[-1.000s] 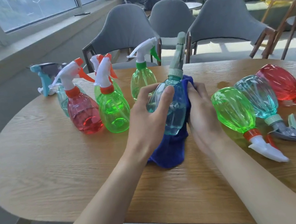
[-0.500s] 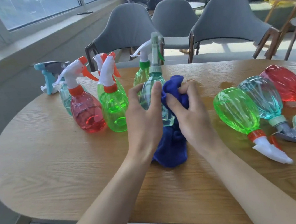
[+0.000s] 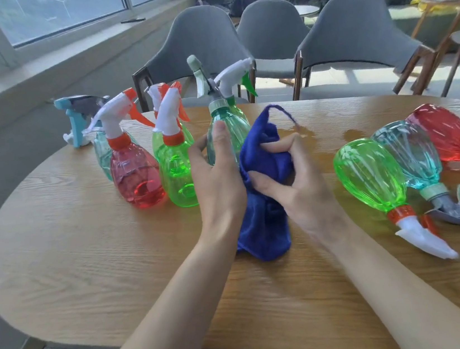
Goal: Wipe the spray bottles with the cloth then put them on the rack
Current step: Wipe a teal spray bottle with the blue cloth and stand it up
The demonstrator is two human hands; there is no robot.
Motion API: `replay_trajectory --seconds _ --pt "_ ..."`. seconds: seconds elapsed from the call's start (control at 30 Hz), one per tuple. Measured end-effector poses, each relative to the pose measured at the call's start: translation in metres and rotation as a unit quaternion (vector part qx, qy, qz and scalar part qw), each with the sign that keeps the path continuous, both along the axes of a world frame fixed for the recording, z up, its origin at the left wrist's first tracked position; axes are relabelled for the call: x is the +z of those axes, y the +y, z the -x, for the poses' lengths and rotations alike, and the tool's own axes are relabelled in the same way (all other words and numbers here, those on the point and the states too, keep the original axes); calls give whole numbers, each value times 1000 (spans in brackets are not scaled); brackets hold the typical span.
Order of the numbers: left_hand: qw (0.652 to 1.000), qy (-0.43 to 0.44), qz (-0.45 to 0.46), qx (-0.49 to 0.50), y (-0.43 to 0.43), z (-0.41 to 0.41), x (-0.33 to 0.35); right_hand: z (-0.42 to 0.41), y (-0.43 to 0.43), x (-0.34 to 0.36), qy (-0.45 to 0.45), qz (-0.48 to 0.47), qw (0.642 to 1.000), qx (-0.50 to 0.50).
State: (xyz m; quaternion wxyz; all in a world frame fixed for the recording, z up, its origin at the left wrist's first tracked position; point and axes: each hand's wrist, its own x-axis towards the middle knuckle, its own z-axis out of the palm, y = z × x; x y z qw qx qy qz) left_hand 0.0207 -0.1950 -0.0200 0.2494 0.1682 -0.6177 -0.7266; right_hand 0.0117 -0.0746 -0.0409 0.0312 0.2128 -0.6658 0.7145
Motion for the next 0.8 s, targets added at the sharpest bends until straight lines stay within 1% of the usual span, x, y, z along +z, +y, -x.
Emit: replay_trajectory --seconds 0.07,0.1,0.17,0.23,0.27,0.3,0.37,0.43,0.5,0.57,0.7,0.8 --pt "1000 -3 -1 3 0 1 1 2 0 -1 -2 -3 1000 -11" --pt "1000 -3 2 -2 0 1 1 2 0 0 -15 11 1000 -15" --pt "1000 -3 11 -17 0 0 1 4 -3 0 -65 82 994 -12" --pt "999 4 26 -36 2 0 2 7 -3 2 -121 183 976 11" --pt "999 6 29 -40 3 0 2 8 -3 2 -129 207 970 18" --pt "999 8 24 -38 3 0 2 7 -3 3 -121 202 972 19" --pt "1000 6 -1 -17 1 3 2 4 -7 1 -75 135 988 3" --pt "1000 -4 -20 3 -1 5 3 -3 -13 -2 -39 71 997 -16" --pt "999 -7 -33 0 -3 5 3 -7 -16 -7 -38 55 997 -28" --pt "999 -2 -28 -15 -3 4 2 -4 -16 -5 -58 74 995 -29" --pt "997 16 -2 -75 -7 3 1 10 -11 4 -133 173 976 -20" --pt "995 21 -24 -97 -10 4 -2 8 -12 4 -144 183 973 -3"
